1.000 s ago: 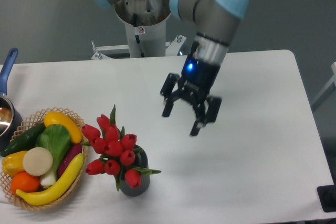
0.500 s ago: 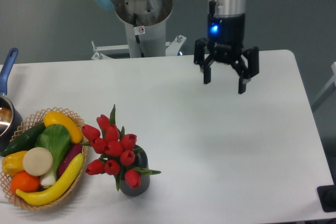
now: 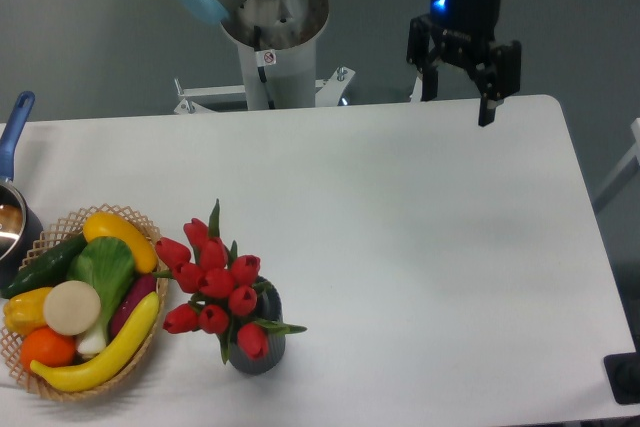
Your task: Insert the flowers into the vase
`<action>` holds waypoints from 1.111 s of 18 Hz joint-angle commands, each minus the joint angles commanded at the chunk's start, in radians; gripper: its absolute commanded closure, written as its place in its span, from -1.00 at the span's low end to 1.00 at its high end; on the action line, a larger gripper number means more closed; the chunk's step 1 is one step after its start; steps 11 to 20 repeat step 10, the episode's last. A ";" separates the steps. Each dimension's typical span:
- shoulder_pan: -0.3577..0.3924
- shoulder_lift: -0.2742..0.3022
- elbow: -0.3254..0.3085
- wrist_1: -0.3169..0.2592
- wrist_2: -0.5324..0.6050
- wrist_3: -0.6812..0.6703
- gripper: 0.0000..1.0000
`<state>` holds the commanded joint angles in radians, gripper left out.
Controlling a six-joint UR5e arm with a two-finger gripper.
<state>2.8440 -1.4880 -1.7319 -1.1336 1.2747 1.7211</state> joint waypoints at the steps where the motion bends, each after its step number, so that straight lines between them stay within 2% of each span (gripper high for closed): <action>1: 0.002 0.000 0.000 0.000 0.000 0.000 -1.00; 20: 0.002 0.005 -0.003 0.008 -0.005 -0.002 -1.00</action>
